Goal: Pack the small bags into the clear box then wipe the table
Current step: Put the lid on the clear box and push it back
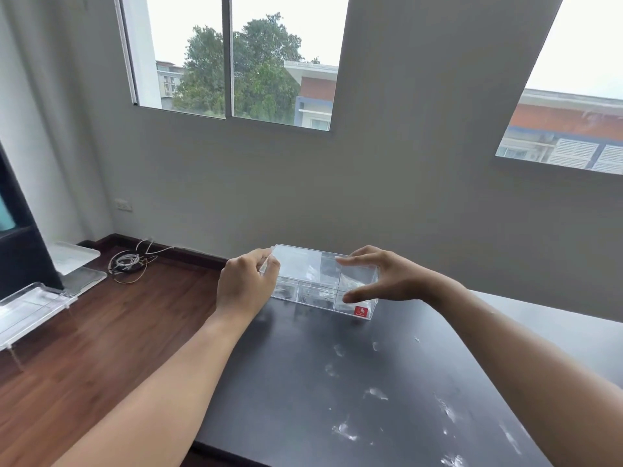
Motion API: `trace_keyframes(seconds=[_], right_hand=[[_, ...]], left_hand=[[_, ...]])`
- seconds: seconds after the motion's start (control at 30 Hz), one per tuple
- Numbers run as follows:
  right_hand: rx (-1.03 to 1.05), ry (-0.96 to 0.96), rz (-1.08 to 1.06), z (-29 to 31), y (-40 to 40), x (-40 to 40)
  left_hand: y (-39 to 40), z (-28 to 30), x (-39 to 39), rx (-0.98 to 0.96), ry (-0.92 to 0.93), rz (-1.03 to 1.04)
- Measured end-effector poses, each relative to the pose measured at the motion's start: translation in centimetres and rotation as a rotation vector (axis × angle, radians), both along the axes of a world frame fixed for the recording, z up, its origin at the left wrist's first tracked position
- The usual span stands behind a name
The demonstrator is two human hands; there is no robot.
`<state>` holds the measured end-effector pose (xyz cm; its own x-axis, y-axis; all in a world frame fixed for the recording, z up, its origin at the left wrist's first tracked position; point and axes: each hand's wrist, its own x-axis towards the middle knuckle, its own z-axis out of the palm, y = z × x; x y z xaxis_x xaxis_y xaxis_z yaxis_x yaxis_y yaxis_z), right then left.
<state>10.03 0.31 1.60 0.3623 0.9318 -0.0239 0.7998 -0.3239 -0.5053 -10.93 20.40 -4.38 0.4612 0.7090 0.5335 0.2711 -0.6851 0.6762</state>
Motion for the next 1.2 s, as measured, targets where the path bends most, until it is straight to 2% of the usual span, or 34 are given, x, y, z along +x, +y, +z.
trace_keyframes(seconds=[0.23,0.6,0.83,1.0,1.2], right_hand=[[0.043,0.002,-0.008,-0.3,-0.1,-0.5],[-0.006,-0.162,-0.126,0.2,0.1,-0.8],[0.021,-0.112,-0.118,-1.0,0.6,-0.7],[-0.004,-0.069,-0.086,-0.9,0.8,-0.7],[-0.045,-0.105,-0.069,-0.7,0.7,-1.2]], left_hand=[[-0.3,0.0,0.1,-0.012,0.029,-0.013],[0.0,-0.1,0.3,-0.051,0.031,0.026],[0.2,-0.1,0.2,-0.12,0.036,0.121],[0.5,-0.4,0.3,-0.081,-0.013,0.023],[0.6,-0.9,0.9,0.025,0.064,-0.065]])
